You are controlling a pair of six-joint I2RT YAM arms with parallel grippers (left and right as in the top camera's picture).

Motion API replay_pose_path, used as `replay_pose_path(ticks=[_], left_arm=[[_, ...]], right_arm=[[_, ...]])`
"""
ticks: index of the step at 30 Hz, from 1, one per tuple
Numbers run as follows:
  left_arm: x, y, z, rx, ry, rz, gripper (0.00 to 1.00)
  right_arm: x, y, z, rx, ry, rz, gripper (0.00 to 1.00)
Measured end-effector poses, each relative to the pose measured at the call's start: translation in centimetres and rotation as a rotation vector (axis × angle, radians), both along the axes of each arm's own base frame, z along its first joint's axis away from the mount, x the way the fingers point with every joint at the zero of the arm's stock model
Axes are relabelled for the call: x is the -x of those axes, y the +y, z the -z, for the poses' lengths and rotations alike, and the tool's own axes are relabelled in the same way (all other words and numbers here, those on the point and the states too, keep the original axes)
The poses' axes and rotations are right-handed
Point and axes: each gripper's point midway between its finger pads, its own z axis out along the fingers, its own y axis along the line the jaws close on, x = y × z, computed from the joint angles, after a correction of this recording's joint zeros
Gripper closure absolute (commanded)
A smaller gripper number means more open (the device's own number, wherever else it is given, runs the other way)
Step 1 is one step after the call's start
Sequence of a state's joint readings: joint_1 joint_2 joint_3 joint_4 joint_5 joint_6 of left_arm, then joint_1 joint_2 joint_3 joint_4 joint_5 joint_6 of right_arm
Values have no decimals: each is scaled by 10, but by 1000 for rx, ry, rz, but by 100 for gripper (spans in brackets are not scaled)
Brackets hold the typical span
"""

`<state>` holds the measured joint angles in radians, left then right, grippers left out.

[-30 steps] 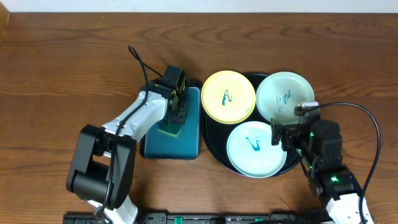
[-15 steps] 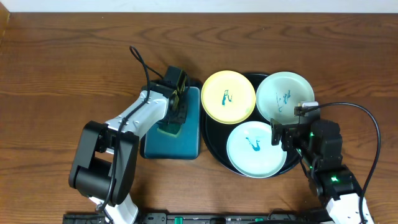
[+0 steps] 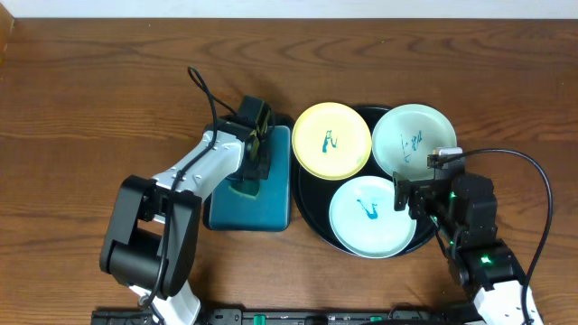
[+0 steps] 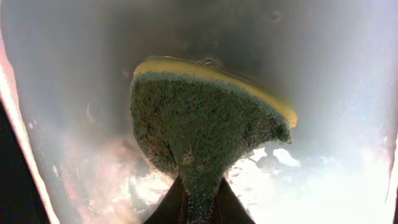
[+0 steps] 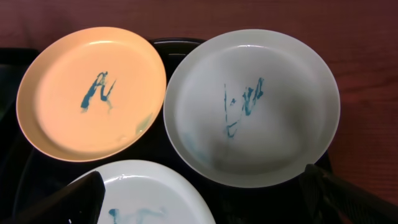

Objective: Clean dirty plates on tray and stack at the side

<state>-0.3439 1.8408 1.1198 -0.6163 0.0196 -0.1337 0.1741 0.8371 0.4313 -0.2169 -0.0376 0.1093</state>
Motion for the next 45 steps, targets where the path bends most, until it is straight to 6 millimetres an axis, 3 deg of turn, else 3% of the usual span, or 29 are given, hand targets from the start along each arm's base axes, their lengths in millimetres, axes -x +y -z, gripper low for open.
replay_pose_path(ticks=[7,14,17,23,36,38,39,45], left_arm=[[1,-1,-20,16,-33,8,92],[-8,-4,-87,82,-218,15,92],[-8,-4,-108,108,-274,-3,92],[-6,-4,-109,116,-268,-35,92],[-3,-3,-107,115,-253,-49,92],[-3,-3,-107,116,-252,-50,92],[-3,-3,-107,116,-252,-50,93],[-3,-3,-107,118,-251,-49,92]], right_arm=[[0,0,0,0,0,0,1],[1,0,2,1,8,0,3],[5,-1,14,11,60,0,3],[20,-3,50,39,222,0,5],[21,-13,52,78,240,39,17],[21,-14,52,83,241,45,12],[21,-15,53,85,243,46,1],[24,-13,58,74,269,41,1]])
